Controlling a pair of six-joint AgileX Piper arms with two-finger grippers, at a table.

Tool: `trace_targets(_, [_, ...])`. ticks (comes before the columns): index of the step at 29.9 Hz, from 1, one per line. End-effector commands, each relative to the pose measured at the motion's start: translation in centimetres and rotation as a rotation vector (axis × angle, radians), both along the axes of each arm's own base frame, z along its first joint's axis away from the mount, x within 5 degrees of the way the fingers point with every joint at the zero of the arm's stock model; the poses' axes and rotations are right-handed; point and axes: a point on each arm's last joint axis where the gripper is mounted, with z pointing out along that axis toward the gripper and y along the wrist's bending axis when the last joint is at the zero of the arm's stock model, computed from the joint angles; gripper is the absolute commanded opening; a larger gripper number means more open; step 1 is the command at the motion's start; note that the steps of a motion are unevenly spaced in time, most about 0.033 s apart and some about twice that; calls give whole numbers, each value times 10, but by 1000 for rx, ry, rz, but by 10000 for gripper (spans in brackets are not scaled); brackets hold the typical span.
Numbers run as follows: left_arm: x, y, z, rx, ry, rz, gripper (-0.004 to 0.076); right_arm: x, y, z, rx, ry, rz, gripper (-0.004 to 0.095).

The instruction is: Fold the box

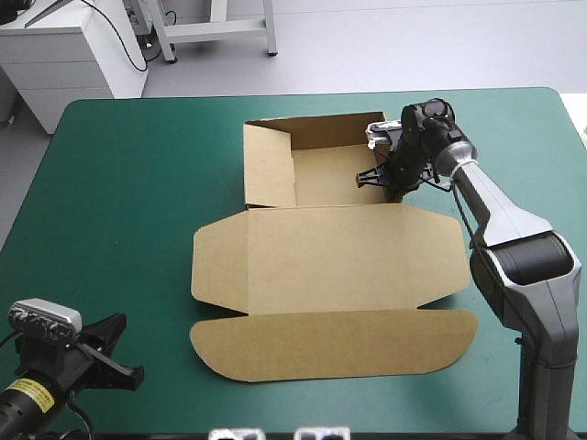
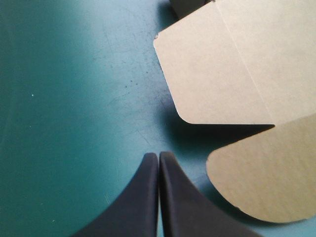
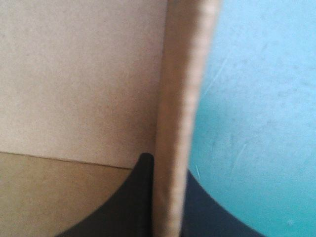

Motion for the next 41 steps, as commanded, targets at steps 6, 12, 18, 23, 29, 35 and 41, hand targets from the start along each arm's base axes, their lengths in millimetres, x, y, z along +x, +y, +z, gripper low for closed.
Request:
trace_targets(6, [-14,6,9,-66,-127,-2,-8,-6,-44,125,-5,-367,-58,-18])
trace_targets(12, [-14,7,7,-47,-120,-4,-8,-32,-122,188,-68,-546,-238,-18])
trace_targets(18, [-14,7,8,-49,-124,-5,-8,-51,-205,199,-124,-566,-446,-18])
trace_targets(23, [-14,7,8,-49,-124,-5,-8,-57,-242,183,-152,-506,-482,-18])
trace_targets(29, [-14,7,8,-49,-124,-5,-8,-49,-273,146,-167,-401,-520,-16])
trace_targets(35, [-14,7,8,-44,-124,-3,-8,-22,-289,93,-150,-279,-527,-6])
trace_targets(41, [-15,7,6,-39,-111,-2,-8,-6,-297,55,-154,-195,-524,95])
